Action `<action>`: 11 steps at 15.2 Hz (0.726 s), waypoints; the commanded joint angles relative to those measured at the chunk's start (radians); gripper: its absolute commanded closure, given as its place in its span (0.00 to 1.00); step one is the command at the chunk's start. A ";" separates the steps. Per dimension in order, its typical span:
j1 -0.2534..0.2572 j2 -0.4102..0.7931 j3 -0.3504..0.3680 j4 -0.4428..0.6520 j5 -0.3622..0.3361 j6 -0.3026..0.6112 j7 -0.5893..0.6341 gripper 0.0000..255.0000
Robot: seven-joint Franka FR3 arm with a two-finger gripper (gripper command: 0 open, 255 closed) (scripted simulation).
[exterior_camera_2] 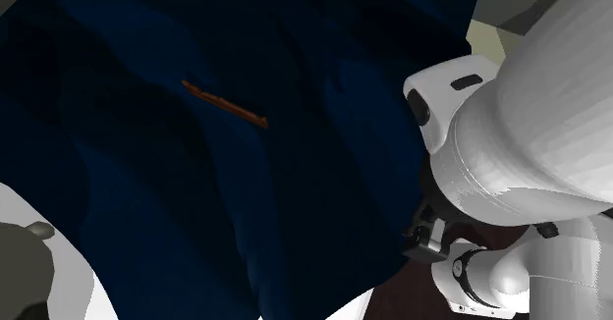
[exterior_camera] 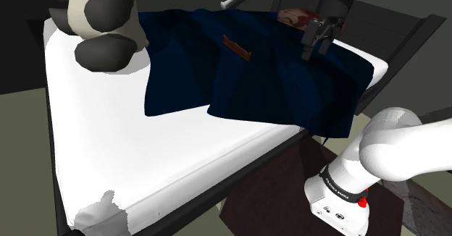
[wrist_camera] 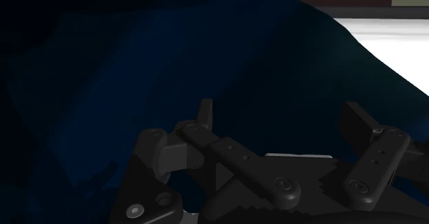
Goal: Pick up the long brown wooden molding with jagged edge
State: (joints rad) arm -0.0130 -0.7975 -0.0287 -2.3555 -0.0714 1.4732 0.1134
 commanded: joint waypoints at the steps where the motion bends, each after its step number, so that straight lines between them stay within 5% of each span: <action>1: 0.000 0.000 0.000 0.000 0.000 0.000 0.000 0.00; 11: -0.011 0.375 -0.074 0.192 -0.011 0.193 -0.066 0.00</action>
State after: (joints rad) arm -0.0218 -0.4688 -0.0932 -2.1924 -0.0826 1.6473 0.0577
